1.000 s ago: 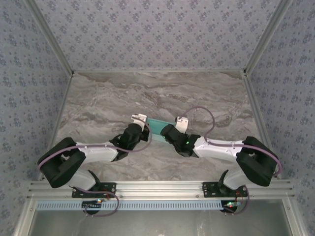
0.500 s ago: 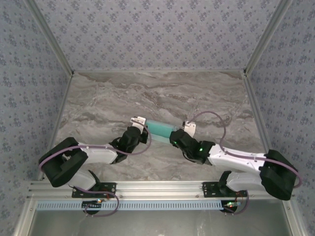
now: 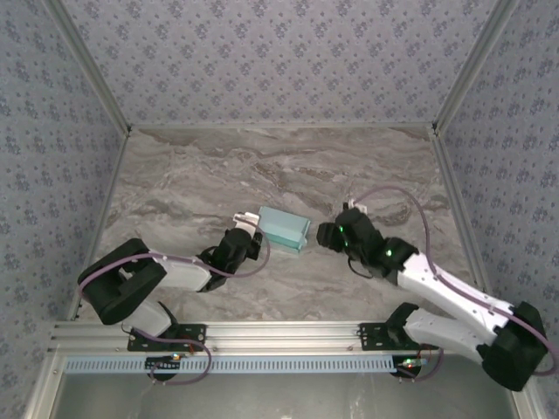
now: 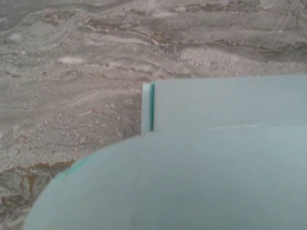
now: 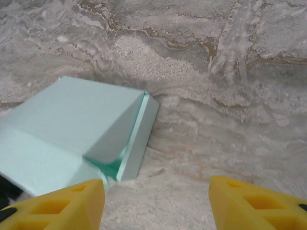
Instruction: Fold the paper box
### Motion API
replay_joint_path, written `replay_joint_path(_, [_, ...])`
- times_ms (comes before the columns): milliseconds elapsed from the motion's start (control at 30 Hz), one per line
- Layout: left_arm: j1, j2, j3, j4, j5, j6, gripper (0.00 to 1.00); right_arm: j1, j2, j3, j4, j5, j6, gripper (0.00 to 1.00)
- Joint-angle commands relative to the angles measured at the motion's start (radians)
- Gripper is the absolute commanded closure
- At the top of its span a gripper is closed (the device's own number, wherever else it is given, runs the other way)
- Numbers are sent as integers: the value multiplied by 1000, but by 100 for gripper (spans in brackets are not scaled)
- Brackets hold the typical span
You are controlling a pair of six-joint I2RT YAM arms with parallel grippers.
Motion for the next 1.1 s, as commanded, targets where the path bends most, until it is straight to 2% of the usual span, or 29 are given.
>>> replay_joint_path(0, [3,-8,-9,-4,39,9,55,-52,158,142,-60,-218,-176,35])
replay_joint_path(200, [3,-57,-48,-18,95,4,37,-43,446,344,-120,-159,-267,28])
replay_joint_path(333, [4,-181,-79,-104,99,-8,35,-15,571,408,-147,-45,-334,26])
replay_joint_path(433, [7,-317,-132,-139,84,-30,33,3,647,412,-159,60,-358,25])
replay_joint_path(600, [7,-660,-197,-297,111,-50,32,10,688,352,-112,108,-353,25])
replay_joint_path(667, [12,-792,-201,-378,96,-59,28,12,688,324,-88,129,-354,25])
replay_joint_path(733, [30,-862,-183,-440,91,-53,25,14,684,303,-56,125,-362,25])
replay_joint_path(800, [69,-869,-153,-477,106,-55,19,14,684,294,-34,108,-377,25])
replay_joint_path(867, [134,-809,-103,-500,169,-61,18,13,681,300,-30,93,-391,25])
replay_joint_path(933, [185,-717,-52,-493,253,-55,17,13,665,309,-34,85,-406,25])
replay_joint_path(1067, [243,-479,70,-492,349,-52,17,5,600,318,-40,69,-467,25])
